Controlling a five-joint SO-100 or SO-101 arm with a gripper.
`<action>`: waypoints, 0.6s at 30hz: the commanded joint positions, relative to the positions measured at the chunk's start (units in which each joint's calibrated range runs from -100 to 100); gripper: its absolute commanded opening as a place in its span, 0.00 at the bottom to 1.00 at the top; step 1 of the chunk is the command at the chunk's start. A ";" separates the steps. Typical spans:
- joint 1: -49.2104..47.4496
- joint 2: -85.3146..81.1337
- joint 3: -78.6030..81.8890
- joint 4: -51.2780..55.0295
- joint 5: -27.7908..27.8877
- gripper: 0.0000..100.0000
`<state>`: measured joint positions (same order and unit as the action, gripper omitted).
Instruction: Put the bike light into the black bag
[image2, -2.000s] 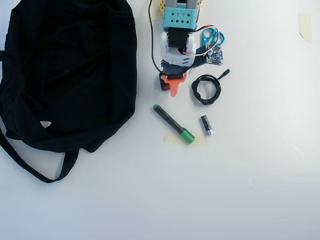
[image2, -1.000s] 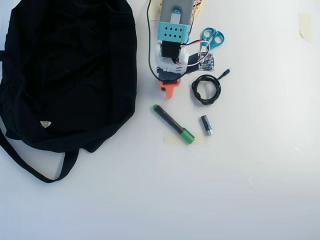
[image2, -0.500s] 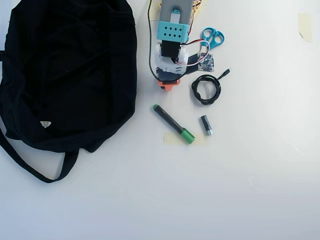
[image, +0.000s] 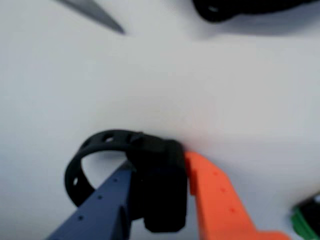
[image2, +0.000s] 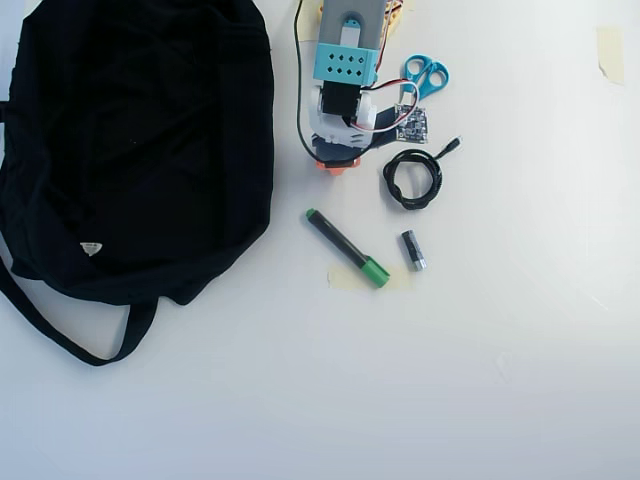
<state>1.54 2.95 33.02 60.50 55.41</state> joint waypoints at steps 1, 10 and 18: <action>-0.05 -0.29 -0.94 0.14 -0.35 0.02; -0.65 -1.54 -3.91 4.27 -3.39 0.02; -0.80 -1.54 -13.07 15.21 -8.21 0.02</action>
<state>1.47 3.03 25.31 72.26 48.03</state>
